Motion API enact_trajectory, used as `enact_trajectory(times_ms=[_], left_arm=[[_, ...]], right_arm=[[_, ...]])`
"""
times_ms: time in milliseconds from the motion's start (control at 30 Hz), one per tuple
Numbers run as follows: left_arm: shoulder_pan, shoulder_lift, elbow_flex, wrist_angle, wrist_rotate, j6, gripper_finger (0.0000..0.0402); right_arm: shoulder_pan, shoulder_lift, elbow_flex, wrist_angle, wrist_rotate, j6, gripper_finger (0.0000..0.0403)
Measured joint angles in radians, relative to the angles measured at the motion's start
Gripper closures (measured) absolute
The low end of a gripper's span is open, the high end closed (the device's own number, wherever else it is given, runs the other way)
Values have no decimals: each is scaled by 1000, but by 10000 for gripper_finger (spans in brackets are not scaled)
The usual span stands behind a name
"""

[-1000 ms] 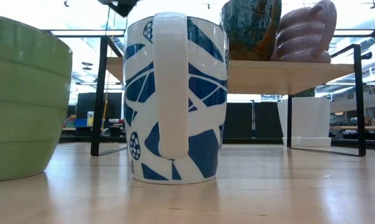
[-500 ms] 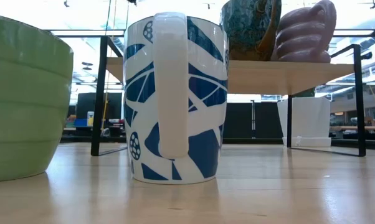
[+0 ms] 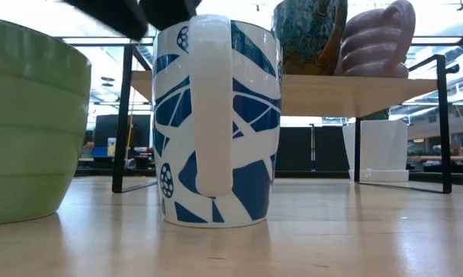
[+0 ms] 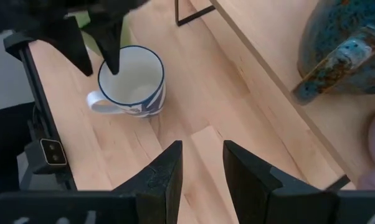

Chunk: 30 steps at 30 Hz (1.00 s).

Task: Place coffee mugs
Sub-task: Put the blue patterned mug on the shelf

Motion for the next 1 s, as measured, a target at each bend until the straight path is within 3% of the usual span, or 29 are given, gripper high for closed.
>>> enact_trajectory(times_ms=[233,433,533,667,1000], left_arm=[[0,27,0,-6,-2,40,262],[0,25,0,-3,-30,55,333],[0,23,-1,-13,7,69,375],[0,-1,1,-12,72,73,379],[27,-141,143,-190,37,187,379]], right_arm=[[0,0,0,3,11,0,283],[0,0,0,3,18,0,283],[0,0,0,5,17,0,283],[0,0,0,6,17,0,283],[31,0,0,7,5,0,283]])
